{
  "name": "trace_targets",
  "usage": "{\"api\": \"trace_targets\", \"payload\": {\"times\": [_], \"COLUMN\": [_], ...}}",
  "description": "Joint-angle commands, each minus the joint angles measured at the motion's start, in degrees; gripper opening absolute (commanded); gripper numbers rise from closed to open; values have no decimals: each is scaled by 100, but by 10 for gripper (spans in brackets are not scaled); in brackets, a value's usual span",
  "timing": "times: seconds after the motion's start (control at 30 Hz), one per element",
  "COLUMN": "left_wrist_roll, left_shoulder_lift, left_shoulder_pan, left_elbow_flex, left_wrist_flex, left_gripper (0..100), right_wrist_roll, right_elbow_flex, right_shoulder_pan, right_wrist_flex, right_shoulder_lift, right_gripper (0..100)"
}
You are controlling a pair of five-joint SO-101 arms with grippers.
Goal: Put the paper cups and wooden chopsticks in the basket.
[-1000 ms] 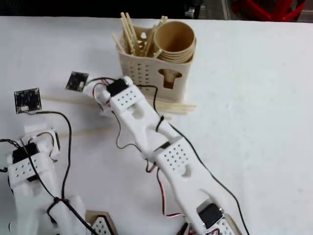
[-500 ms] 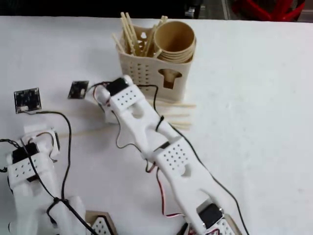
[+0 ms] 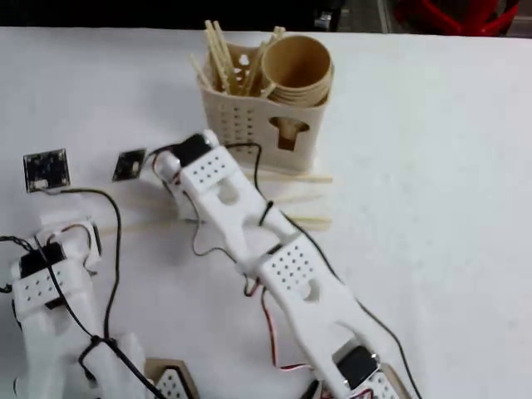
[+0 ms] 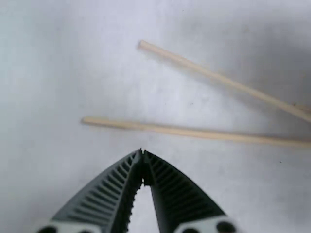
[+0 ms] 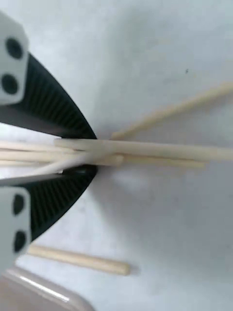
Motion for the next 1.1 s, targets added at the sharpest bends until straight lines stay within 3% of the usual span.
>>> {"api": "trace_targets", "payload": {"times": [0.0,0.17,0.53,1.07], "left_wrist_roll": [26,26,26,18], "left_shoulder_lift": [-127,-127,-127,-127], "left_shoulder_pan": [-40,-40,-40,-40], "left_elbow_flex": [-26,-26,-26,-26], "left_wrist_flex": [-149,-149,-149,-158], "left_gripper": [23,23,23,23], "right_wrist_roll": [237,545,246,-9], "right_elbow_flex": [-211,-220,-26,2611], "right_shoulder_pan": [13,13,198,268], "right_wrist_flex": [48,198,251,242], "right_shoulder_lift": [48,101,-734,-4198], "right_gripper": [69,18,19,18]}}
